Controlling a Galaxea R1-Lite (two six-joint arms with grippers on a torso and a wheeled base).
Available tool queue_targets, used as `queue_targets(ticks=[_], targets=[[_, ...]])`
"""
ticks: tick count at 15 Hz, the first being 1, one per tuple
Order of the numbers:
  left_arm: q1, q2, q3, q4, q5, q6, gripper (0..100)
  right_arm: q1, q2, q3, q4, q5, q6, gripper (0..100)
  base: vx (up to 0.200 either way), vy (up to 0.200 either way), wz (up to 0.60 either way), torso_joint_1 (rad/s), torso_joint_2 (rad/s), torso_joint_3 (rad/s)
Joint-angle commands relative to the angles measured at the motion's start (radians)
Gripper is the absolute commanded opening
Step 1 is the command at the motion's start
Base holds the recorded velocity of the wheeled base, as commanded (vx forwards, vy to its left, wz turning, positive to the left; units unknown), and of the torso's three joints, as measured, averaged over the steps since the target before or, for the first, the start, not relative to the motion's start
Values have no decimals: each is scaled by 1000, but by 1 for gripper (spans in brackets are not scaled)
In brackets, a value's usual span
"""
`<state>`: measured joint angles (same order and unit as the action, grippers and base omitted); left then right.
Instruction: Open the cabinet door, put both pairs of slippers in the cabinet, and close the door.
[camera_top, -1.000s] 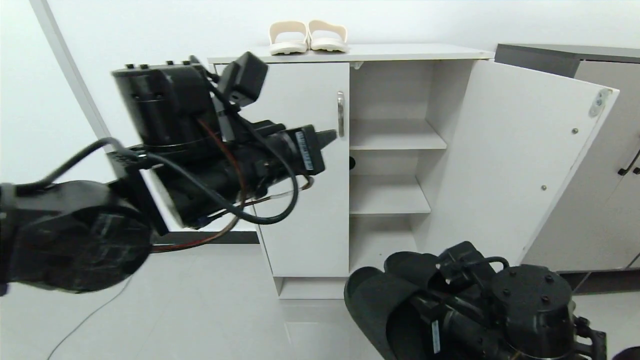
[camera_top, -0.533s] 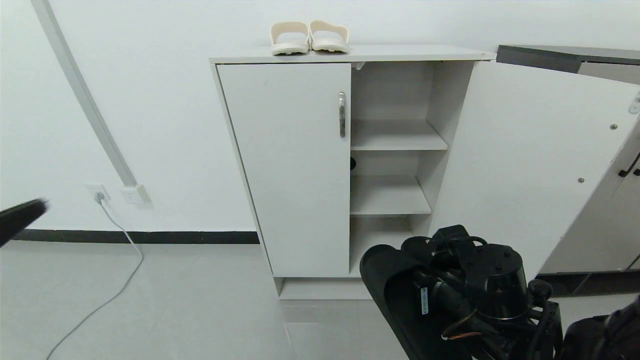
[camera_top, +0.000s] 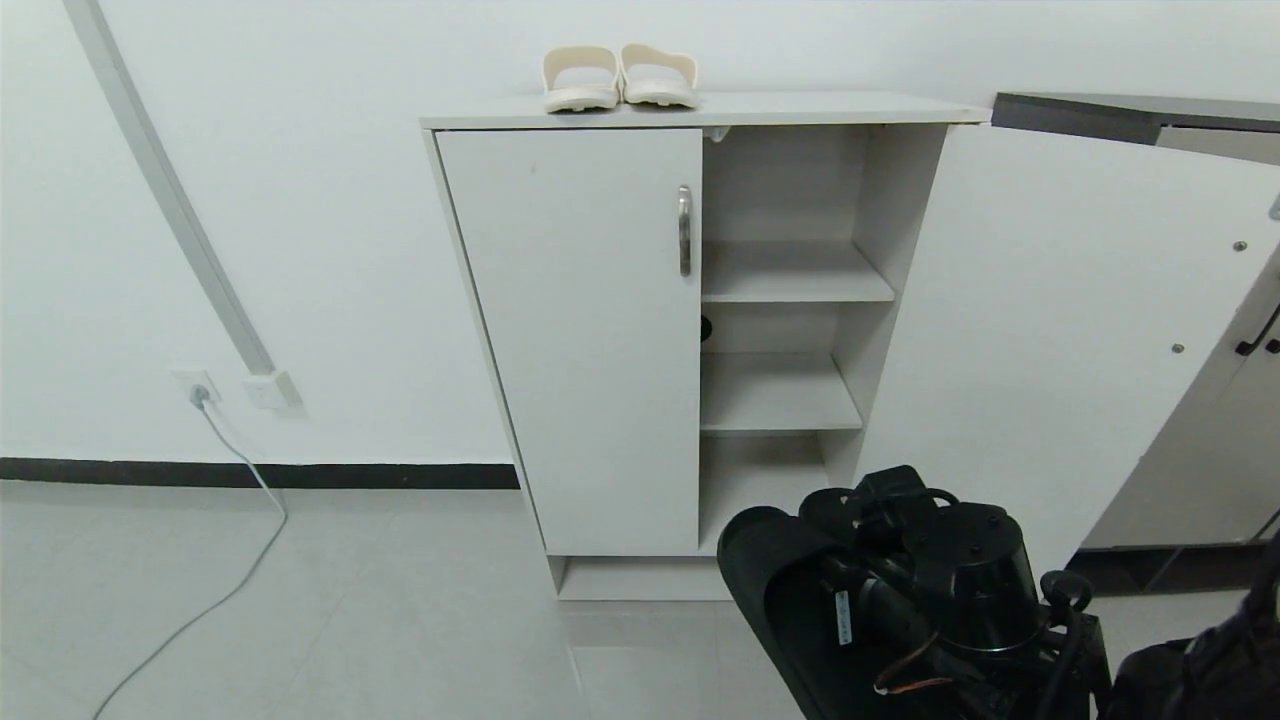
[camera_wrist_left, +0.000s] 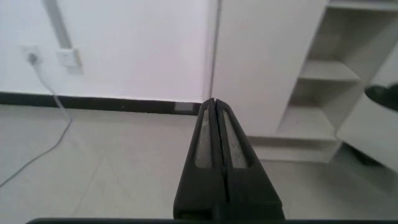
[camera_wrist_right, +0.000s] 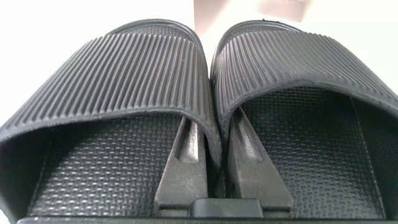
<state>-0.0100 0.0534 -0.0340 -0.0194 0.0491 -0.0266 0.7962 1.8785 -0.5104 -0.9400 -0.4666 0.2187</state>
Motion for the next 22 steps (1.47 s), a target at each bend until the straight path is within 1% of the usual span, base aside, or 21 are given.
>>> queue_targets(ticks=[1,2,3,5,6,8,9,11,12,13,16,22], targets=[[10,-53,34,25,-38,31,0,11,7,1,0,0,2,0,0,0,0,0,0,0],[10,-53,34,24,-71,56,0,18,5,0,-2,-1,4,0,0,0,0,0,0,0],[10,-53,34,24,-78,63,0,25,5,-3,-3,-3,2,0,0,0,0,0,0,0],[10,-53,34,24,-75,56,0,41,7,-2,-29,-6,-1,0,0,0,0,0,0,0],[10,-53,34,24,-68,56,0,49,13,-22,-33,-47,-6,0,0,0,0,0,0,0],[10,-53,34,24,-66,37,0,55,64,-111,-33,-132,-1,0,0,0,0,0,0,0],[10,-53,34,24,-63,34,0,52,90,-142,-33,-165,1,0,0,0,0,0,0,0],[10,-53,34,24,-63,37,0,43,140,-223,-33,-233,1,0,0,0,0,0,0,0],[10,-53,34,24,-63,39,0,31,183,-300,-29,-313,1,0,0,0,0,0,0,0],[10,-53,34,24,-63,39,0,26,211,-342,-29,-359,-2,0,0,0,0,0,0,0],[10,-53,34,24,-63,40,0,17,232,-378,-14,-376,-6,0,0,0,0,0,0,0],[10,-53,34,24,-63,39,0,11,240,-378,-14,-376,-6,0,0,-200,0,3,5,1]])
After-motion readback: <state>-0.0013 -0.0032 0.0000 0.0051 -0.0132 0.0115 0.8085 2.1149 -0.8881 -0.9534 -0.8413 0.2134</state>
